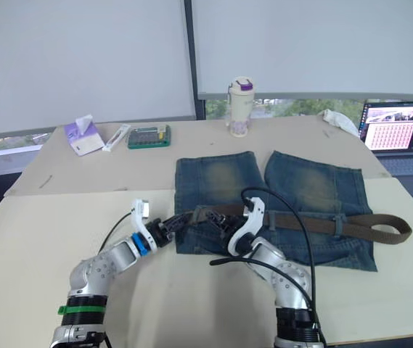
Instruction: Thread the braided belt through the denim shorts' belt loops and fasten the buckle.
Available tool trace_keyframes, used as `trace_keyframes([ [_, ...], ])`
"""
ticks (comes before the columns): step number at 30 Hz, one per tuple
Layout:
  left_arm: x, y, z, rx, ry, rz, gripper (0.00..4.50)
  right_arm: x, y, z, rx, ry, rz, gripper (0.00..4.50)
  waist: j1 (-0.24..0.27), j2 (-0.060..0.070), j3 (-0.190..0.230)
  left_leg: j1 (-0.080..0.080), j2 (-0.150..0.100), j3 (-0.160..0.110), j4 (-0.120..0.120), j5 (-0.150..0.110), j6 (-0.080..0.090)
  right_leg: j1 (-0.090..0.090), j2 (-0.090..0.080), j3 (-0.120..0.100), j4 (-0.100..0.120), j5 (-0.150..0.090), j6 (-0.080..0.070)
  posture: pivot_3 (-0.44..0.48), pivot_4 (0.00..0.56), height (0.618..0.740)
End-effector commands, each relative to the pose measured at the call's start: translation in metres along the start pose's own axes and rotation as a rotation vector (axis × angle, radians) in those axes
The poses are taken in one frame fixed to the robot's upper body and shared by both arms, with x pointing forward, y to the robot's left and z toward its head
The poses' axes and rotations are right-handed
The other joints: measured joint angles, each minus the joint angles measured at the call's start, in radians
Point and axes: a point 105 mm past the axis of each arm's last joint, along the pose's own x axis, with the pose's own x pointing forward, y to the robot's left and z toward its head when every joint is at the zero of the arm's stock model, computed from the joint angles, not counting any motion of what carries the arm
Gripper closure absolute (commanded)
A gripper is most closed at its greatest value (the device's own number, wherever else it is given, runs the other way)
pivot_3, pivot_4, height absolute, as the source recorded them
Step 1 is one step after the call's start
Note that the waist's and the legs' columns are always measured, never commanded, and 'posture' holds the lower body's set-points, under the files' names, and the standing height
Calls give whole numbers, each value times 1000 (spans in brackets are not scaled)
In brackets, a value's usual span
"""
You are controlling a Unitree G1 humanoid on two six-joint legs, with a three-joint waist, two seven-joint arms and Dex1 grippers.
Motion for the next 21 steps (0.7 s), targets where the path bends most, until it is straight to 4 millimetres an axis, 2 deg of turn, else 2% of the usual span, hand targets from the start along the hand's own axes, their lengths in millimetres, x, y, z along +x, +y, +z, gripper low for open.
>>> trace_keyframes([
  [1,3,-15,10,16,-30,-59,4470,2,7,3,-43,-15,26,4500,1,0,0,0,0,0,0,0,0,0,0,0,0,0,0,0,150,740],
  [2,3,-15,10,17,-30,-58,4489,1,7,3,-44,-13,29,4500,1,0,0,0,0,0,0,0,0,0,0,0,0,0,0,0,150,740],
  [3,2,-14,10,22,-27,-55,4500,0,8,3,-49,-7,43,3713,1,0,0,0,-1,0,0,0,0,0,-1,0,0,0,0,0,150,740],
  [7,-4,-8,12,58,-15,-32,4500,-7,12,5,-91,2,81,2421,1,0,0,0,-1,0,0,0,0,0,0,0,0,0,0,0,150,740],
  [9,-16,4,21,107,-12,7,4500,-21,15,7,-171,23,112,1733,-1,0,0,0,-1,0,0,0,0,0,0,0,0,0,0,0,150,740],
  [12,-43,30,43,198,-6,105,4500,-56,29,12,-331,45,243,640,-1,0,0,0,-1,0,0,0,0,0,0,0,-1,0,0,0,150,740],
  [14,-56,41,53,248,-3,154,4500,-72,32,8,-415,94,283,23,-3,0,0,0,-1,0,0,0,0,0,0,0,-1,0,0,0,150,740],
  [18,-79,64,73,344,-9,256,4500,-95,24,7,-556,162,267,23,0,0,0,1,0,2,0,0,0,1,1,-1,-1,-3,5,0,150,740],
  [20,-88,76,86,393,-31,334,4500,-102,13,18,-624,136,212,23,3,-2,1,1,0,2,0,0,0,1,1,-1,-2,-3,5,0,150,740],
  [21,-96,85,98,428,-64,400,4500,-108,4,26,-668,121,165,23,4,-2,1,1,0,2,0,0,0,1,1,-1,-2,-3,4,0,150,740],
])
